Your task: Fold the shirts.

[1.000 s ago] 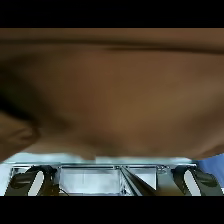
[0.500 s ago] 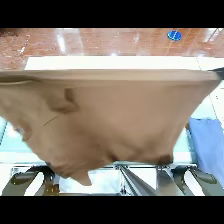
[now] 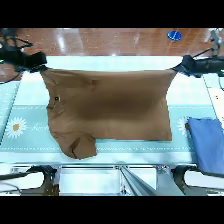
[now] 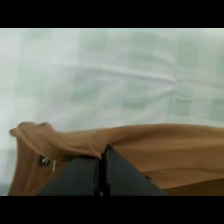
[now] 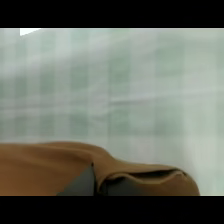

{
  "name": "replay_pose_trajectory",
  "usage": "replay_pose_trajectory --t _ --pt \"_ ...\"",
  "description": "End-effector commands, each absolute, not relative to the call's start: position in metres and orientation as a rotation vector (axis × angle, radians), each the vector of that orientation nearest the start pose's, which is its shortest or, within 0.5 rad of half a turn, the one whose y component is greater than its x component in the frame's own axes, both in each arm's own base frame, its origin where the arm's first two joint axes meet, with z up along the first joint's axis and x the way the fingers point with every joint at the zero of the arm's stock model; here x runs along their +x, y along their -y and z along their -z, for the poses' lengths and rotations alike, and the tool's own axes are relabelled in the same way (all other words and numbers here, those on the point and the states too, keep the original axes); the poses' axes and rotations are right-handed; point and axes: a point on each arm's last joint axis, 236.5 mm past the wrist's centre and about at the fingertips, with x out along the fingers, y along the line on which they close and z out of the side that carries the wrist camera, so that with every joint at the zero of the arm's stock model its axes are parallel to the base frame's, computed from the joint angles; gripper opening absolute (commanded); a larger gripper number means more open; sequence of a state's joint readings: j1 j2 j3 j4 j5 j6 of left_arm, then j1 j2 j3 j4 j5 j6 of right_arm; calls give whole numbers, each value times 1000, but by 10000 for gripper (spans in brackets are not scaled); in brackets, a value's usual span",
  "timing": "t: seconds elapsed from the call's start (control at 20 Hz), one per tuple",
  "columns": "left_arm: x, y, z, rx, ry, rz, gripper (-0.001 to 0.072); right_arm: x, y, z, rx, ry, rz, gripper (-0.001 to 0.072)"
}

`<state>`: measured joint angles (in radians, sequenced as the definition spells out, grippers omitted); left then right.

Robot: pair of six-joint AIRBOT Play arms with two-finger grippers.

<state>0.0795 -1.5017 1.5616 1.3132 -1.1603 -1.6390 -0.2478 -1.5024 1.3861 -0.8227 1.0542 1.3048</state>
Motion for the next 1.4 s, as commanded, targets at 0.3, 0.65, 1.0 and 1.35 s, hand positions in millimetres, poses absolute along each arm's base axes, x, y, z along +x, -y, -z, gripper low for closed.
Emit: replay_pose_trajectory --t 0.3,0.65,1.0,1.35 --pt "496 42 -7 -279 -1292 190 22 506 -7 1 683 -1167 -285 21" --pt "414 25 59 -180 -1620 196 22 424 -3 50 557 -1508 -296 20" --pt "394 26 68 -178 -1699 199 46 403 -9 65 570 -1595 -279 109" --pt "328 12 35 -226 -1864 196 500 401 21 -2 563 -1418 -256 418"
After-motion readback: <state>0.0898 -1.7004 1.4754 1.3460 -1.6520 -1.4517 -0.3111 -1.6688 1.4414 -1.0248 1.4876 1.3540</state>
